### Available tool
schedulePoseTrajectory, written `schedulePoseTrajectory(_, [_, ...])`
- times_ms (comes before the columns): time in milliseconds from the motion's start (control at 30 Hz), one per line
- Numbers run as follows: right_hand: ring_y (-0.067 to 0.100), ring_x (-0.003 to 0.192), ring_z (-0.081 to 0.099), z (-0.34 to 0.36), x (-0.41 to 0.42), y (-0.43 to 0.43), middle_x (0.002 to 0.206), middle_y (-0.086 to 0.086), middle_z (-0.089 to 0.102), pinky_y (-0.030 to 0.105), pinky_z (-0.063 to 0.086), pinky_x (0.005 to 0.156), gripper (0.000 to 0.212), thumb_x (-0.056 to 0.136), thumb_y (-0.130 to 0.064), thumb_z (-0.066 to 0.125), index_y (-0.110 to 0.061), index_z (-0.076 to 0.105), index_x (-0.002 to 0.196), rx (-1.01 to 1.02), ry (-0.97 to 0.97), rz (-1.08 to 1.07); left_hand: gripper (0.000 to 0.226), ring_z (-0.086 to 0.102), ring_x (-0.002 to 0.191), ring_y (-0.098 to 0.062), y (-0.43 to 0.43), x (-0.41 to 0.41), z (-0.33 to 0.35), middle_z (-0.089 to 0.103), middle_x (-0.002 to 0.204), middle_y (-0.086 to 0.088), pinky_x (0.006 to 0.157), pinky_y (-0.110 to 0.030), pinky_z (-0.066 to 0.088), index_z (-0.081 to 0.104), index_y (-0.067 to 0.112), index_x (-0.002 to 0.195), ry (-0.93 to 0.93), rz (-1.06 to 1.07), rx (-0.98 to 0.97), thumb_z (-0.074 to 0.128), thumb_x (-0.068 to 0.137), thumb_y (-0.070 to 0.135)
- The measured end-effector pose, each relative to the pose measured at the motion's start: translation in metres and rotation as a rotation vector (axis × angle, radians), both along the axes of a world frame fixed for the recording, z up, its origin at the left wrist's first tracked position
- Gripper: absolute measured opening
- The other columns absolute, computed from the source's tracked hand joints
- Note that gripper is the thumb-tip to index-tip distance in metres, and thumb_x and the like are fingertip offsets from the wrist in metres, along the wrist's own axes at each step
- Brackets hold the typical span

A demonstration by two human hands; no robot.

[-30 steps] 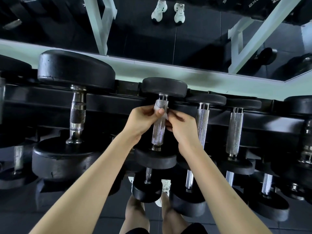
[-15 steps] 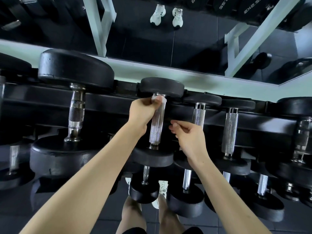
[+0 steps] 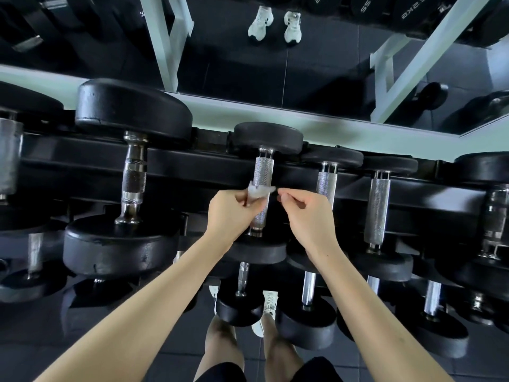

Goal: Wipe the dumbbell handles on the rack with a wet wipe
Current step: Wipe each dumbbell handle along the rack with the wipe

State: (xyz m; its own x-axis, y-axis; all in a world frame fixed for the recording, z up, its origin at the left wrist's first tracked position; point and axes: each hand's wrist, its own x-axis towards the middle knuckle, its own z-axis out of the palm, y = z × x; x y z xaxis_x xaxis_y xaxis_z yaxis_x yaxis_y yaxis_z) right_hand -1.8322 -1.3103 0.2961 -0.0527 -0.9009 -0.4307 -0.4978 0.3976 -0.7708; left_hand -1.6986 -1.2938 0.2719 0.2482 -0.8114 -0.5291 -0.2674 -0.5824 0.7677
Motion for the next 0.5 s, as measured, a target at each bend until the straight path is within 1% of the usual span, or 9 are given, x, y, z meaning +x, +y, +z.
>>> schedulePoseTrajectory(33, [0.013, 0.081, 0.067, 0.001, 0.001, 0.0, 0.088, 0.001, 0.073, 0.029, 0.052, 0.077, 0.023, 0.093, -0.023, 0.056, -0.018, 0.07, 0.11, -0.003, -0.006, -0.012, 0.01, 0.057, 0.059, -0.015, 0.006, 0.0, -0.001, 0.068, 0.066, -0.008, 0.06, -0.026, 0.044, 0.074, 0.022, 0.077, -0.051, -0.033, -0.013, 0.072, 0.08, 0.032])
schedulePoseTrajectory(100, [0.004, 0.085, 0.065, 0.001, 0.008, 0.0, 0.091, -0.007, 0.073, 0.023, 0.05, 0.078, 0.027, 0.086, -0.037, 0.064, -0.021, 0.07, 0.108, 0.007, -0.007, -0.047, 0.02, 0.048, 0.052, -0.011, 0.014, -0.001, -0.002, 0.06, 0.056, -0.004, 0.052, -0.017, 0.036, 0.072, 0.012, 0.072, -0.126, -0.08, -0.019, 0.073, 0.079, 0.03])
schedulePoseTrajectory(133, [0.0, 0.084, 0.064, 0.0, 0.013, 0.0, 0.089, -0.011, 0.072, 0.02, 0.049, 0.075, 0.03, 0.081, -0.044, 0.067, -0.024, 0.07, 0.103, 0.0, 0.054, -0.034, 0.025, 0.046, 0.051, -0.01, 0.015, -0.001, -0.002, 0.057, 0.053, -0.002, 0.05, -0.016, 0.034, 0.067, 0.009, 0.066, -0.144, -0.09, -0.018, 0.074, 0.078, 0.03])
schedulePoseTrajectory(200, [0.003, 0.075, 0.061, -0.005, 0.024, 0.002, 0.078, -0.012, 0.068, 0.022, 0.046, 0.065, 0.028, 0.075, -0.051, 0.07, -0.027, 0.067, 0.087, -0.046, 0.229, 0.047, 0.026, 0.046, 0.05, -0.008, 0.015, 0.001, -0.001, 0.053, 0.051, 0.004, 0.051, -0.016, 0.036, 0.062, 0.01, 0.06, -0.149, -0.123, -0.009, 0.076, 0.075, 0.025])
schedulePoseTrajectory(267, [0.008, 0.067, 0.057, -0.009, 0.031, 0.005, 0.07, -0.01, 0.063, 0.021, 0.039, 0.058, 0.025, 0.078, -0.048, 0.07, -0.024, 0.064, 0.077, -0.068, 0.293, 0.109, 0.008, 0.056, 0.06, -0.008, 0.013, 0.005, 0.002, 0.062, 0.061, 0.005, 0.064, -0.023, 0.046, 0.069, 0.014, 0.073, -0.071, -0.16, 0.025, 0.076, 0.073, 0.016])
schedulePoseTrajectory(300, [0.008, 0.064, 0.055, -0.012, 0.03, 0.007, 0.067, -0.01, 0.061, 0.018, 0.035, 0.055, 0.023, 0.081, -0.045, 0.069, -0.023, 0.063, 0.075, -0.066, 0.297, 0.124, 0.013, 0.06, 0.067, -0.009, 0.012, 0.009, 0.003, 0.066, 0.066, 0.005, 0.071, -0.026, 0.049, 0.071, 0.018, 0.079, -0.005, -0.161, 0.052, 0.074, 0.072, 0.008])
schedulePoseTrajectory(400, [0.004, 0.057, 0.05, -0.017, 0.023, 0.015, 0.062, -0.012, 0.058, 0.015, 0.031, 0.052, 0.022, 0.081, -0.043, 0.069, -0.023, 0.064, 0.072, -0.032, 0.311, 0.128, 0.054, 0.067, 0.093, -0.019, 0.013, 0.023, 0.001, 0.074, 0.088, -0.003, 0.087, -0.03, 0.049, 0.071, 0.021, 0.099, 0.227, -0.112, 0.142, 0.055, 0.062, -0.015])
schedulePoseTrajectory(433, [0.003, 0.056, 0.05, -0.017, 0.022, 0.015, 0.061, -0.012, 0.058, 0.016, 0.031, 0.052, 0.022, 0.081, -0.044, 0.069, -0.024, 0.064, 0.071, -0.019, 0.31, 0.122, 0.061, 0.066, 0.1, -0.024, 0.011, 0.026, 0.002, 0.073, 0.094, -0.009, 0.094, -0.032, 0.047, 0.071, 0.018, 0.103, 0.296, -0.096, 0.158, 0.05, 0.057, -0.015])
schedulePoseTrajectory(500, [0.006, 0.059, 0.051, -0.016, 0.024, 0.007, 0.064, -0.012, 0.059, 0.023, 0.033, 0.055, 0.024, 0.08, -0.045, 0.069, -0.024, 0.065, 0.071, -0.054, 0.323, 0.121, 0.062, 0.064, 0.104, -0.032, 0.001, 0.028, 0.005, 0.07, 0.101, -0.02, 0.102, -0.038, 0.045, 0.072, 0.014, 0.098, 0.415, -0.074, 0.146, 0.042, 0.052, -0.016])
